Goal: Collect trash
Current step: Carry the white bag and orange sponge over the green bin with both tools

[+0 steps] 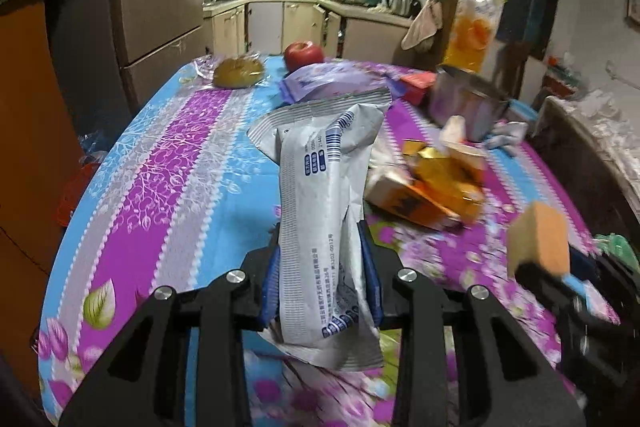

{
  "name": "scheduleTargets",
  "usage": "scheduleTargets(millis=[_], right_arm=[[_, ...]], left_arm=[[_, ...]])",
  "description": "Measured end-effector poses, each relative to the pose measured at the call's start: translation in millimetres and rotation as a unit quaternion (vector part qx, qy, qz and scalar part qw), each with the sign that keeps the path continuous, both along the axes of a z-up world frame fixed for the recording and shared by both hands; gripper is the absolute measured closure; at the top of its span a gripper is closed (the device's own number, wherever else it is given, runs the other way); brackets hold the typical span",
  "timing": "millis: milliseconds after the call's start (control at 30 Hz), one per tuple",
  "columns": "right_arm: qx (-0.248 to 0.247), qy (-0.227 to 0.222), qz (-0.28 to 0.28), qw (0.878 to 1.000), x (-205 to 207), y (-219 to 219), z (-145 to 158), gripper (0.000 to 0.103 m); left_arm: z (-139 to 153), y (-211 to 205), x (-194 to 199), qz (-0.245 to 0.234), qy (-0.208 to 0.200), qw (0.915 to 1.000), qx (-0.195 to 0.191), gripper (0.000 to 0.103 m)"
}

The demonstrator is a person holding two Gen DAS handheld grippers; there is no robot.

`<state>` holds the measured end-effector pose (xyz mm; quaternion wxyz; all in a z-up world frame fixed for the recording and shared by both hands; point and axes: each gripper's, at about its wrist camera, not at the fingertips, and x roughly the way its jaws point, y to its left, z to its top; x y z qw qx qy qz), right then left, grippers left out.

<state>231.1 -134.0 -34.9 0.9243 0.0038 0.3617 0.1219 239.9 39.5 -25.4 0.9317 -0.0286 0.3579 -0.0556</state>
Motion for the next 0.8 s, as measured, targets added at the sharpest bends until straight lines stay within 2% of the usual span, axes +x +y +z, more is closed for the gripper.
scheduleTargets(millis=[333,800], right_arm=[[-0.013,-0.054,-0.026,0.998,-38.7,-39.5,39.5,0.058],[-0.025,-0.094,-0.064,0.993,-95.3,-90.9,80.4,0.058]], left_arm=[[29.2,-41.3,-60.1,-0.031,-0.046,0.9984,-0.006,0.070],[56.6,-101.7,-88.6,-0.069,-0.081,0.9943,-0.001,0.070]])
